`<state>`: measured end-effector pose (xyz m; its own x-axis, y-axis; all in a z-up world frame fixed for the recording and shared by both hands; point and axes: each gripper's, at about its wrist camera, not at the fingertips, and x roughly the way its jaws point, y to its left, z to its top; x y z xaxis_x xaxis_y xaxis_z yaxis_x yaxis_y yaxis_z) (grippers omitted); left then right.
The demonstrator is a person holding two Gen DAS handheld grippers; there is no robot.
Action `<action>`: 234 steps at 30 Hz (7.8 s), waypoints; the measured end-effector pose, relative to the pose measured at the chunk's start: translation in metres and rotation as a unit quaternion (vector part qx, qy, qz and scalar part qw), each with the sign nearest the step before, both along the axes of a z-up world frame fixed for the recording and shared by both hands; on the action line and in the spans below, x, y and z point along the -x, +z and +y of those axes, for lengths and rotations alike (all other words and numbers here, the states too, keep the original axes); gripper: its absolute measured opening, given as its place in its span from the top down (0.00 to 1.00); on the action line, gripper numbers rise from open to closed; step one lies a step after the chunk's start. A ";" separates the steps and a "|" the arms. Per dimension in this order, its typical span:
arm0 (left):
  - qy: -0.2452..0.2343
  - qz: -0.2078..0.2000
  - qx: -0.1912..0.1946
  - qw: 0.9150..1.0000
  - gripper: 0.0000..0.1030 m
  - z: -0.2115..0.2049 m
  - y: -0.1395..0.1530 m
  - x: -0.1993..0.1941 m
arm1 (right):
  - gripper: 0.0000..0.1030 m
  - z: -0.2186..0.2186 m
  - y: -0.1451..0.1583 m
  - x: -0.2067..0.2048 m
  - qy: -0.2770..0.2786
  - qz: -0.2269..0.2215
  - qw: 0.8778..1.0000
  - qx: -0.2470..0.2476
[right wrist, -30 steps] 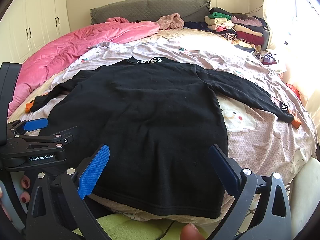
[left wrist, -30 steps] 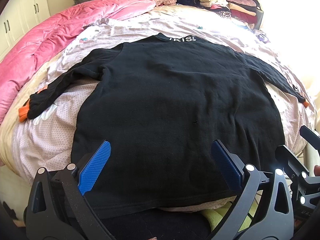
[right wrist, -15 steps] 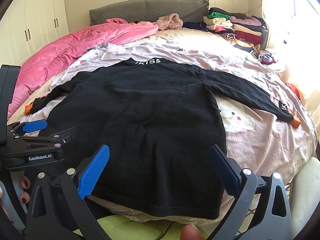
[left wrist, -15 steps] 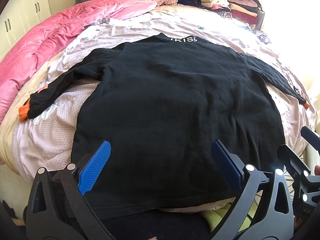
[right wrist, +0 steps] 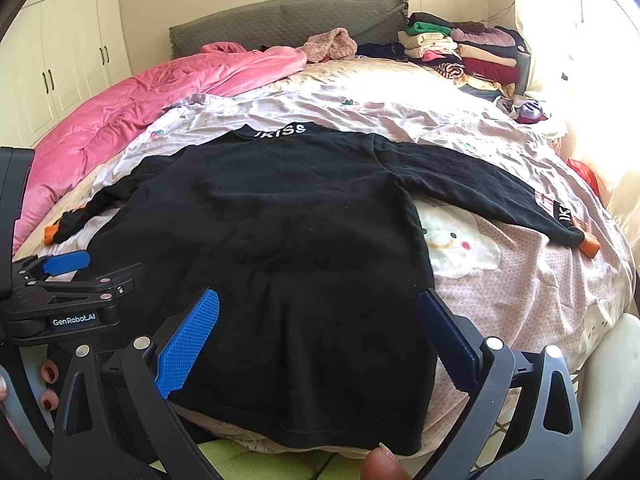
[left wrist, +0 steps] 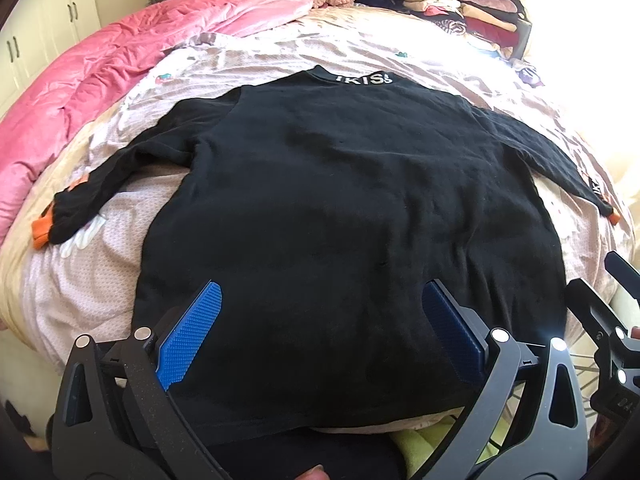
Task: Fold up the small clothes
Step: 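Move the right tool toward the orange-cuffed sleeve end, then close the right tool on the orange ribbed cuff, then lift the sleeve with the right tool and carry it across the shirt body, then lower the cuff onto the shirt body and open the right tool, then grasp the folded orange cuff with the left tool and reposition it, then open the left tool, leaving the cuff flat on the shirt body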
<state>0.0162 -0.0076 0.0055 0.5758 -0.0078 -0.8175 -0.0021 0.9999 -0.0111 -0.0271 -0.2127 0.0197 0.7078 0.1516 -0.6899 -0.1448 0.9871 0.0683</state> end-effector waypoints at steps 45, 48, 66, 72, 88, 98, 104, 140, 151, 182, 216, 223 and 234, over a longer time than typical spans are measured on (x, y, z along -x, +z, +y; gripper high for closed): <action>-0.037 -0.027 -0.003 0.999 0.08 -0.059 0.053 -0.146 | 0.04 -0.138 0.031 -0.113 -0.157 -0.034 0.986 -0.039; -0.035 -0.023 0.000 0.999 0.08 -0.060 0.054 -0.161 | 0.04 -0.152 0.031 -0.120 -0.175 -0.035 0.983 -0.041; -0.034 0.005 -0.007 0.999 0.08 -0.060 0.011 -0.215 | 0.04 -0.243 0.006 -0.131 -0.289 -0.007 0.956 -0.043; -0.071 0.014 -0.014 0.997 0.08 -0.072 -0.013 -0.212 | 0.04 -0.269 -0.017 -0.118 -0.315 0.026 0.947 -0.060; -0.091 0.021 0.007 0.996 0.08 -0.064 -0.041 -0.208 | 0.04 -0.302 -0.065 -0.137 -0.352 0.068 0.923 -0.138; -0.077 0.007 0.025 0.997 0.08 -0.044 -0.035 -0.207 | 0.56 -0.336 -0.068 -0.147 -0.378 0.022 0.904 -0.200; -0.072 -0.004 0.040 0.997 0.08 -0.035 -0.026 -0.204 | 0.83 -0.328 -0.045 -0.139 -0.342 -0.023 0.918 -0.200; -0.010 -0.024 0.115 0.993 0.08 0.037 0.002 -0.203 | 0.70 0.004 0.007 -0.212 0.026 0.022 0.980 -0.196; -0.027 -0.018 0.136 0.990 0.09 0.032 -0.004 -0.202 | 0.51 -0.013 0.020 -0.193 0.018 -0.003 0.984 -0.179; -0.141 0.022 0.164 0.976 0.90 -0.072 -0.047 -0.195 | 0.41 -0.106 0.012 -0.145 -0.070 -0.040 0.990 -0.116; -0.042 -0.061 0.135 0.988 0.90 0.060 0.015 -0.193 | 0.41 -0.073 0.008 -0.157 -0.027 -0.016 0.995 -0.098; -0.021 -0.048 0.117 0.992 0.88 0.075 0.009 -0.191 | 0.42 -0.062 0.016 -0.161 -0.014 -0.023 0.996 -0.087; -0.016 -0.064 0.102 0.993 0.73 0.074 0.016 -0.186 | 0.38 -0.061 0.036 -0.165 -0.012 -0.047 0.996 -0.073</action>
